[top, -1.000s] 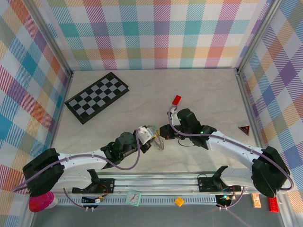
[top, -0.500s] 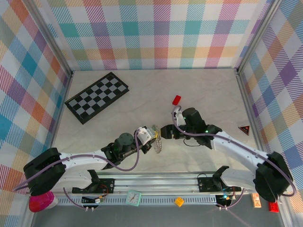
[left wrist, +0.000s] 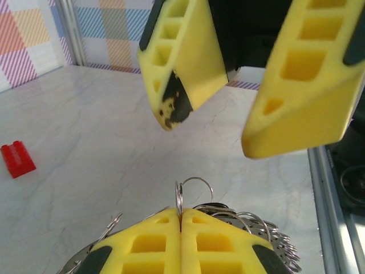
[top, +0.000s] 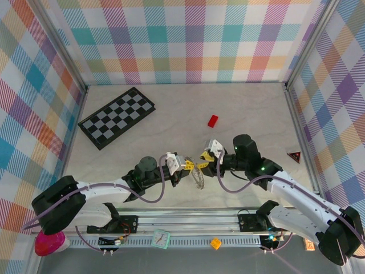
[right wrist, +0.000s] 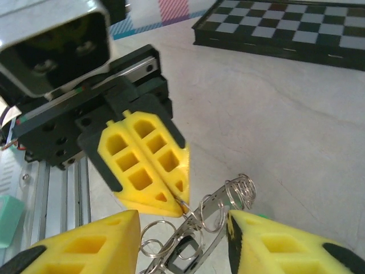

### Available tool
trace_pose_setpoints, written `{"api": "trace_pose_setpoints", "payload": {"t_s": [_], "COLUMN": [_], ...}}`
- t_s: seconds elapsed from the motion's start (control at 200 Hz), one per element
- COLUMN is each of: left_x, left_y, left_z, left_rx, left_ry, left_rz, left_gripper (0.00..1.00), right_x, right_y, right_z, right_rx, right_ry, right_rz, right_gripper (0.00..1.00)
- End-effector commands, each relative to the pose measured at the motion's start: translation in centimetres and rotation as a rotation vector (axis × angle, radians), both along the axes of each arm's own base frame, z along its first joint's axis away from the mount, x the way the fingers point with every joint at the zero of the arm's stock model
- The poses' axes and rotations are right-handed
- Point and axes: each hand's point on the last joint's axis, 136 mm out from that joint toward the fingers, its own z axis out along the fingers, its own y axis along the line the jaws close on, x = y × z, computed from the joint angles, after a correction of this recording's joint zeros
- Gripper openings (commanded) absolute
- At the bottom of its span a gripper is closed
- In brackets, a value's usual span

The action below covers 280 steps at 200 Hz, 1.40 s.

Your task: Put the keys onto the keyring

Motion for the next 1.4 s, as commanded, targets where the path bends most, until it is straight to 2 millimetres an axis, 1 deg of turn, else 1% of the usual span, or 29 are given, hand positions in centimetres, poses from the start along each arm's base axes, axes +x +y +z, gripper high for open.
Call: {"api": "trace_pose_setpoints", "payload": {"t_s": [0.0,0.115,0.2,0.265,0.36,0.51,0.645,0.755,0.84,0.93,1.095,1.395], "left_x": [-1.2,-1.5,-1.8,-2.2,-2.3,-2.5,-2.5,-2.6,-2.6,-2.6,-2.6,-2.7], "left_y": [-0.3,-0.3,-0.3,-0.3,-0.2,-0.2,-0.3,-0.3,-0.2,0.0,0.1,0.0], "left_z": [2.0,1.8,1.7,1.6,1.4,1.3,1.3,1.1,1.0,0.9,1.0,1.2], "left_rx": [-0.082,-0.078,-0.078,-0.076,-0.075,-0.074,-0.076,-0.072,-0.070,-0.072,-0.088,-0.114], "left_ry": [-0.054,-0.054,-0.050,-0.045,-0.043,-0.042,-0.042,-0.038,-0.037,-0.036,-0.031,-0.019], "left_rz": [-0.093,-0.118,-0.142,-0.161,-0.166,-0.177,-0.181,-0.185,-0.183,-0.181,-0.186,-0.202], "left_gripper": [0.00,0.00,0.00,0.00,0.00,0.00,0.00,0.00,0.00,0.00,0.00,0.00], "right_x": [-1.0,-1.2,-0.5,-0.3,-0.8,-1.8,-2.6,-2.7,-2.7,-2.8,-3.0,-3.3], "right_y": [0.3,0.5,0.4,0.5,0.7,1.1,1.2,1.2,1.1,1.0,1.2,1.6], "right_z": [-0.4,-1.0,-1.6,-1.7,-1.8,-1.9,-2.2,-2.7,-2.6,-2.6,-3.2,-3.1], "right_rx": [-0.012,-0.019,-0.045,-0.044,-0.033,-0.016,-0.013,-0.023,-0.021,-0.016,-0.005,0.024], "right_ry": [-0.042,-0.014,-0.007,-0.005,0.015,0.058,0.099,0.110,0.100,0.101,0.127,0.130], "right_rz": [0.095,0.108,0.080,0.073,0.098,0.157,0.202,0.202,0.197,0.201,0.203,0.238], "right_gripper": [0.40,0.39,0.36,0.33,0.32,0.26,0.24,0.23,0.22,0.17,0.19,0.19]}}
